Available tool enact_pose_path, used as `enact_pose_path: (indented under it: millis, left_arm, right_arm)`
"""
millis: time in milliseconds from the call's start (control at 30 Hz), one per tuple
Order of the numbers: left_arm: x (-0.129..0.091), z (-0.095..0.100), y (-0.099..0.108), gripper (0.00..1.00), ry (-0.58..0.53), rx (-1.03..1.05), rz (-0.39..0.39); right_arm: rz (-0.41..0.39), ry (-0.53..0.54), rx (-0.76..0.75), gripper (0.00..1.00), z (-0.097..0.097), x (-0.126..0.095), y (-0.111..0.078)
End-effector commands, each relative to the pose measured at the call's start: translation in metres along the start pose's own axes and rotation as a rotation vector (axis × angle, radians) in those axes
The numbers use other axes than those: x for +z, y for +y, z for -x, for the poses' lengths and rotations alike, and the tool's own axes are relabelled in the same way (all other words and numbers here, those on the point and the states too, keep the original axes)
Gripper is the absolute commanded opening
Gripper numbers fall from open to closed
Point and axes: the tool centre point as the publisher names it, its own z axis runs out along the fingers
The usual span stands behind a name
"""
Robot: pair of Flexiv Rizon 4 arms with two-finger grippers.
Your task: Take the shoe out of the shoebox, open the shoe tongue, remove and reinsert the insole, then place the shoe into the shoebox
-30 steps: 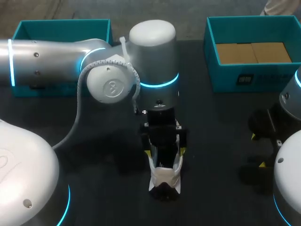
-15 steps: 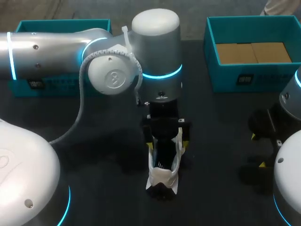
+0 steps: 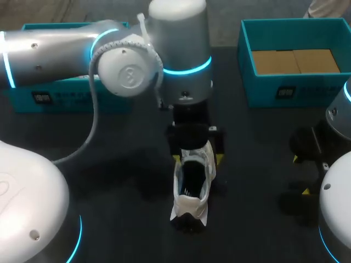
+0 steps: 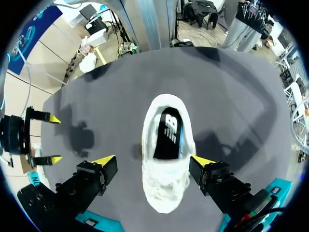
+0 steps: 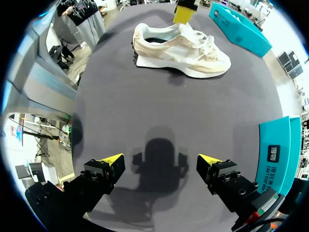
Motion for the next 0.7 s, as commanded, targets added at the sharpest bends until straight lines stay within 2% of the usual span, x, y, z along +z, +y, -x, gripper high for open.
enact_pose_path:
  millis: [33, 267, 333, 400, 433, 467, 500, 567, 700]
  left_arm:
    - [-0.020, -0.014, 0.001, 1.00, 0.005, -0.020, 0.058]
    - [-0.016, -0.012, 0.030, 1.00, 0.046, -0.050, 0.063]
    - [-0.012, -0.012, 0.033, 0.91, 0.048, -0.051, 0.059]
    - [-0.007, -0.012, 0.037, 0.88, 0.049, -0.053, 0.058]
    - [-0.004, -0.013, 0.039, 0.73, 0.046, -0.056, 0.054]
    - [-0.001, -0.013, 0.041, 0.65, 0.050, -0.061, 0.053]
    - [0.003, -0.013, 0.043, 0.63, 0.057, -0.067, 0.060]
    - [0.009, -0.013, 0.045, 0.47, 0.066, -0.066, 0.058]
    - [0.016, -0.014, 0.042, 0.39, 0.073, -0.061, 0.051]
  right_arm:
    - [-0.002, -0.002, 0.001, 1.00, -0.002, -0.001, 0.000]
    - [-0.002, -0.002, 0.001, 1.00, -0.002, -0.001, 0.000]
    - [-0.002, -0.002, 0.001, 1.00, -0.002, -0.001, 0.000]
    - [-0.002, -0.002, 0.001, 1.00, -0.002, -0.001, 0.000]
    - [-0.002, -0.002, 0.001, 1.00, -0.002, -0.001, 0.000]
    - [-0.002, -0.002, 0.001, 1.00, -0.002, -0.001, 0.000]
    - [-0.002, -0.002, 0.001, 1.00, -0.002, -0.001, 0.000]
    - [-0.002, -0.002, 0.001, 1.00, -0.002, -0.001, 0.000]
    - [-0.002, -0.002, 0.001, 1.00, -0.002, -0.001, 0.000]
